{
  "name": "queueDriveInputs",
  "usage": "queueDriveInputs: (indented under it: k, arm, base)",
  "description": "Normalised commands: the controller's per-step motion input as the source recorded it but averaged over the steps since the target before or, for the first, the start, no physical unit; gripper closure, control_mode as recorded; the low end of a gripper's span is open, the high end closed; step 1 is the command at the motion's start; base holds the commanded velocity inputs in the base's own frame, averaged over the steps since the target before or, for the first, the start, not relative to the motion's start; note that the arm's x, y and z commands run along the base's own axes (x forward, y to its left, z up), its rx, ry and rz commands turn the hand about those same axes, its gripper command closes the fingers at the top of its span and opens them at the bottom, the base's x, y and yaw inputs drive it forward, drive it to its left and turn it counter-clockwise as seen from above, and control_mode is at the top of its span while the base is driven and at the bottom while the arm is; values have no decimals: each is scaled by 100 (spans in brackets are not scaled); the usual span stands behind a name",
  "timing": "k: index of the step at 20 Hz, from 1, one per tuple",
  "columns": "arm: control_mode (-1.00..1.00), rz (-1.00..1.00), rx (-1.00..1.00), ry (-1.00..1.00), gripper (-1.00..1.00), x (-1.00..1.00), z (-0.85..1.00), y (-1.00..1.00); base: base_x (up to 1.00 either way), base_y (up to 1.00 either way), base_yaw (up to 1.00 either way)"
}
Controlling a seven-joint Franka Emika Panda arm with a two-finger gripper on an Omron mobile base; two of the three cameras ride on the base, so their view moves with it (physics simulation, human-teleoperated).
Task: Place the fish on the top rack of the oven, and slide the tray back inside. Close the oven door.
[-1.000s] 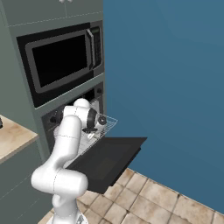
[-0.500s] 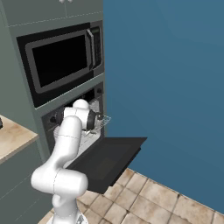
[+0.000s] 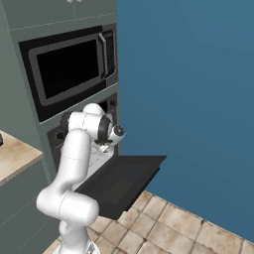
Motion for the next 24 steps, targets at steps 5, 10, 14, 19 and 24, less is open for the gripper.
queueDriveInputs:
  k: [5,10,14,19,24]
  arm:
    - [-100,0,1,-13,-100,-48,8,-34]
    - [-100,-1,0,-11,-100,-38,-4,-76]
    - [-100,-4,4,-8,-100,-3,0,-53]
    - [-100,3,8,-9,-100,15,-28,12]
    - [-100,11,8,-2,-100,38,-55,40]
  base:
    - [0,0,0]
    - [0,0,0]
    - [0,0,0]
    - [0,0,0]
    - [0,0,0]
